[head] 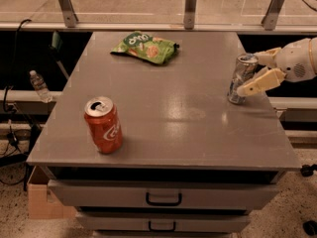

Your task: Move redbull can near coke can

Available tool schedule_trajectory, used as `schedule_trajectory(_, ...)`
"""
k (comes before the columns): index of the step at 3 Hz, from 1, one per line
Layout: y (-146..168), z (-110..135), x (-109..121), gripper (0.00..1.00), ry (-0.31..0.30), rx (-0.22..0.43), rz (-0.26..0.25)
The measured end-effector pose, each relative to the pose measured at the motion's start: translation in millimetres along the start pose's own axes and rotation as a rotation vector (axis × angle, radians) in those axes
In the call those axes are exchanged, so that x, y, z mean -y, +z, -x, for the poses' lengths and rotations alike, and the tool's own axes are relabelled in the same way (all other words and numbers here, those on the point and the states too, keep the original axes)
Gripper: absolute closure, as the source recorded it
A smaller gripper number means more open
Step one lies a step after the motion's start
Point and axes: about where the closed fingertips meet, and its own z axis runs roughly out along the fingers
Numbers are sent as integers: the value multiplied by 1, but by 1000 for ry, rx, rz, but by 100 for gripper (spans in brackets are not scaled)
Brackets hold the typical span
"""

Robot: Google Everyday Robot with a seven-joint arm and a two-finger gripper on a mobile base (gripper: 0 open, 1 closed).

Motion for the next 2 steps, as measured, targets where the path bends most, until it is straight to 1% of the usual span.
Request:
schedule_trajectory(1,14,-3,-3,40,81,45,61)
schedule_trajectory(2,18,5,-19,65,130,89,130)
